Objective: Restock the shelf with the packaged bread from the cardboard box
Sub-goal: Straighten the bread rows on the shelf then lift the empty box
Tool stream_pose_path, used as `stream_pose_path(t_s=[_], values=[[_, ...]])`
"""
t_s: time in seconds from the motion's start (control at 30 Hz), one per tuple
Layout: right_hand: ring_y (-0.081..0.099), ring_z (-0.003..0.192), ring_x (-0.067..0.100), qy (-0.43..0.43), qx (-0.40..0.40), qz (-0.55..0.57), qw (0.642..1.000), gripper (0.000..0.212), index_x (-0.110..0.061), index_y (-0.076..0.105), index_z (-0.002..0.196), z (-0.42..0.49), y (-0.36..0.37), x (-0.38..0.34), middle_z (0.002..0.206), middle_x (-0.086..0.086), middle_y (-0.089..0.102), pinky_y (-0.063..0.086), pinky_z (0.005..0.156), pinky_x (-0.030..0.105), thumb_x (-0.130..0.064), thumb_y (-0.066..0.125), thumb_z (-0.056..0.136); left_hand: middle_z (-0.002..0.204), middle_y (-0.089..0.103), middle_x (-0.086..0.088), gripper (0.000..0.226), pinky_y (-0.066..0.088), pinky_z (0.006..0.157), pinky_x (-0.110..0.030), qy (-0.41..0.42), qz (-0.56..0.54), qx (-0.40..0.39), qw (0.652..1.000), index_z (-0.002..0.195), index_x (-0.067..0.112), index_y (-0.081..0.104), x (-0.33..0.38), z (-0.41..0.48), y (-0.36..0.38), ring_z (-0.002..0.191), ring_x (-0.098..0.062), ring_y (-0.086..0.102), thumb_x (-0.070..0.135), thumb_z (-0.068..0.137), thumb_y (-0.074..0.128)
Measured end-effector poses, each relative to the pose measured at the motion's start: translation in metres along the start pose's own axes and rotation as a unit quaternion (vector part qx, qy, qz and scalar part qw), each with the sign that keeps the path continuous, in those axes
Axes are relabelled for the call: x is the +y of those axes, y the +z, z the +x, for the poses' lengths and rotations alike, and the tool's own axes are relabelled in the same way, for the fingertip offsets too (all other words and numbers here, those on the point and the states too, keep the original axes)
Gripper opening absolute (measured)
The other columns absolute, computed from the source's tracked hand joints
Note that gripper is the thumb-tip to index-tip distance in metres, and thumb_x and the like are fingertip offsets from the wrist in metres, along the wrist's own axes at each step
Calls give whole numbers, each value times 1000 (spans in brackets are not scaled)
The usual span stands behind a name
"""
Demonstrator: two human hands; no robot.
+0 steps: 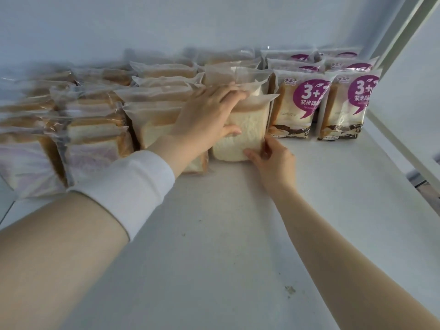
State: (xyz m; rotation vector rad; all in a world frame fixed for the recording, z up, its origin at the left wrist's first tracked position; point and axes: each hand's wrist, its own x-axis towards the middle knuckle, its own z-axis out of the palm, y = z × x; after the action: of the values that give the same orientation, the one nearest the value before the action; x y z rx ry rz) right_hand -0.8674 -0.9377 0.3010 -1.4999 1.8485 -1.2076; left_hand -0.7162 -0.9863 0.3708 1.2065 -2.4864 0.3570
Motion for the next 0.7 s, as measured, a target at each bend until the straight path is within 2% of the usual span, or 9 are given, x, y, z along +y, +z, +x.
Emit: stream_pose_path(t_s=[0.13, 0.2, 0.23, 0.27, 0.3, 0.37, 0.47, 0.53, 0.7], values=[[47, 77, 12, 11, -5, -8, 1000, 46, -12, 59, 121, 1, 3, -4, 86, -2, 60, 30, 59, 16, -26, 71, 79, 142, 46, -6, 69, 28, 110, -37, 0, -9, 16, 1000, 133, 11, 45, -1, 1, 4, 134, -23, 39, 37, 75, 70], [51, 83, 13, 15, -49, -15, 999, 51, -15, 56, 126, 4, -8, -5, 94, 1, 64, 35, 59, 8, -27, 71, 79, 142, 45, -10, 75, 26, 111, -39, -4, -18, 19, 1000, 136, 10, 41, 0, 2, 1, 134, -26, 39, 38, 73, 71], [55, 92, 15, 12, -63, -14, 998, 55, -17, 54, 129, 5, -16, -3, 106, 2, 66, 37, 67, 3, -28, 72, 79, 142, 44, -14, 79, 24, 112, -41, -5, -22, 25, 999, 138, 9, 39, 3, 2, -3, 134, -29, 39, 41, 73, 70], [56, 104, 15, 2, -62, -14, 998, 58, -19, 52, 131, 6, -28, -1, 120, 2, 64, 38, 81, 5, -30, 72, 78, 143, 42, -18, 82, 23, 112, -42, -3, -25, 35, 999, 139, 6, 37, 7, 4, -7, 134, -32, 38, 44, 73, 67], [55, 112, 14, -18, -41, -21, 999, 60, -19, 51, 131, 6, -40, 3, 126, 1, 60, 39, 91, 13, -31, 73, 77, 143, 41, -20, 84, 22, 113, -43, 4, -27, 47, 999, 139, 4, 36, 13, 8, -12, 134, -34, 38, 48, 73, 62], [55, 107, 12, -56, 35, -50, 997, 57, -17, 54, 128, 9, -66, 10, 124, 2, 60, 43, 92, 22, -30, 74, 76, 144, 40, -20, 85, 19, 112, -40, 28, -26, 55, 998, 140, 3, 33, 32, 26, -19, 134, -34, 36, 51, 72, 54], [57, 101, 21, -38, 90, -71, 993, 54, -11, 55, 125, 25, -88, 22, 113, 5, 59, 47, 86, 27, -26, 74, 76, 146, 37, -12, 83, 23, 112, -40, 43, -23, 7, 999, 142, 11, 28, 63, 72, -14, 136, -28, 34, 48, 75, 59], [53, 109, 25, -22, 72, -92, 993, 57, -9, 48, 129, 38, -86, 26, 118, 8, 57, 45, 93, 35, -26, 71, 80, 144, 40, -9, 80, 30, 109, -42, 37, -1, -26, 999, 142, 15, 29, 74, 104, -5, 133, -27, 38, 44, 76, 65], [41, 124, 25, -12, 51, -91, 994, 62, -10, 33, 139, 63, -59, 32, 135, 9, 47, 33, 99, 30, -28, 61, 87, 143, 41, -6, 71, 37, 105, -47, -27, -1, -96, 995, 131, 17, 44, 60, 137, 17, 131, -27, 38, 44, 72, 70]])
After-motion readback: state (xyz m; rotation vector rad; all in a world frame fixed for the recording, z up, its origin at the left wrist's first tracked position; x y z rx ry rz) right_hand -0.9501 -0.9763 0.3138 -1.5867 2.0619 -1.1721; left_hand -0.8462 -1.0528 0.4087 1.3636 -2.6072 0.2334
